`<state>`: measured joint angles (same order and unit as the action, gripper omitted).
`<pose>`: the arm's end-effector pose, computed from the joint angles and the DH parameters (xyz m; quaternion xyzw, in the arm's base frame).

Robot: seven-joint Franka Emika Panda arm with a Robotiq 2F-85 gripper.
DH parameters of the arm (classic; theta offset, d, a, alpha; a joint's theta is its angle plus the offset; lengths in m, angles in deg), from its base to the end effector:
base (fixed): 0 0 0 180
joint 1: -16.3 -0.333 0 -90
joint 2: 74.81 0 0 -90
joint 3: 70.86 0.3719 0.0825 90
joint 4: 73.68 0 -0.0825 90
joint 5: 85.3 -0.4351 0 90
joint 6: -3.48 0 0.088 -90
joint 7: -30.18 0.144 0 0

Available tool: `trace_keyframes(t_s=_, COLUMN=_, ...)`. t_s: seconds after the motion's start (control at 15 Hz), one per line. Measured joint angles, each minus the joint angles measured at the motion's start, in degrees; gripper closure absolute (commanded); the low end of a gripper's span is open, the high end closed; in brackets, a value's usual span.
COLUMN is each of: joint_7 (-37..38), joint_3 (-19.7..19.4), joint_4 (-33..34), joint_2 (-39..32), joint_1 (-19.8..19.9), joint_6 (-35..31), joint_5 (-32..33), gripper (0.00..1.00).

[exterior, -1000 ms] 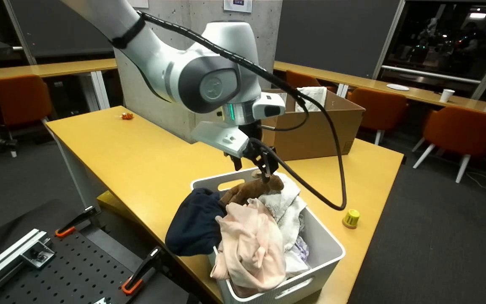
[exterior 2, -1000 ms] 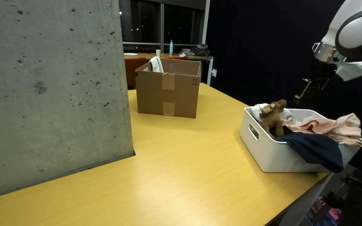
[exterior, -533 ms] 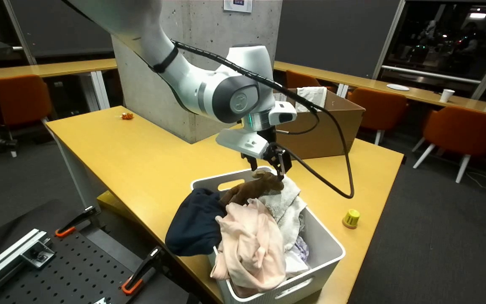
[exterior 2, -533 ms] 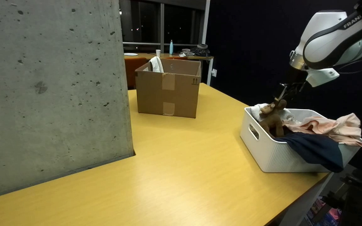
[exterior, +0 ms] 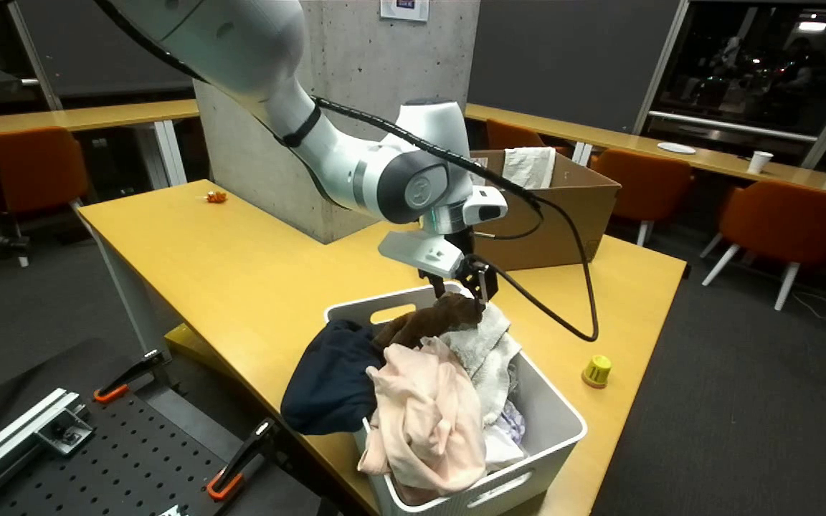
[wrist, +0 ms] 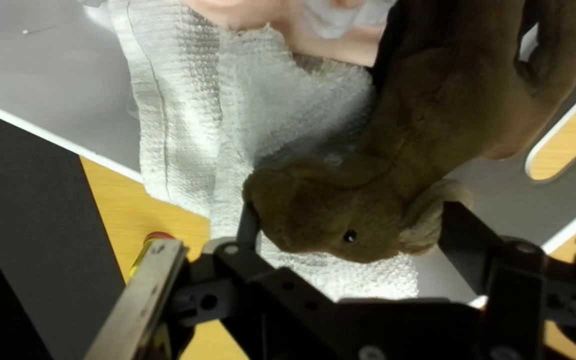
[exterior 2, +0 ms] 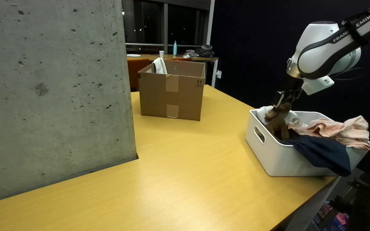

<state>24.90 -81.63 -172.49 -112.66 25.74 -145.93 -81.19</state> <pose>0.7285 -0.2521 0.2026 0.9876 -0.0746 0.0952 0.0999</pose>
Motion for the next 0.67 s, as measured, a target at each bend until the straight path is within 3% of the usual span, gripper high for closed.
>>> trace_keyframes(t_s=0.47, joint_7=0.7, joint_3=0.3, joint_4=-0.9, joint_2=0.4, joint_1=1.6, joint_6=0.0, joint_5=-1.5, gripper=0.94)
trace_keyframes(t_s=0.6, joint_7=0.7, joint_3=0.7, joint_4=-1.5, joint_2=0.5, joint_1=2.5, joint_6=0.0, joint_5=-2.3, gripper=1.00)
trace_keyframes(t_s=0.67, joint_7=0.7, joint_3=0.7, joint_4=-1.7, joint_2=0.6, joint_1=2.7, joint_6=0.0, joint_5=-2.5, gripper=0.97)
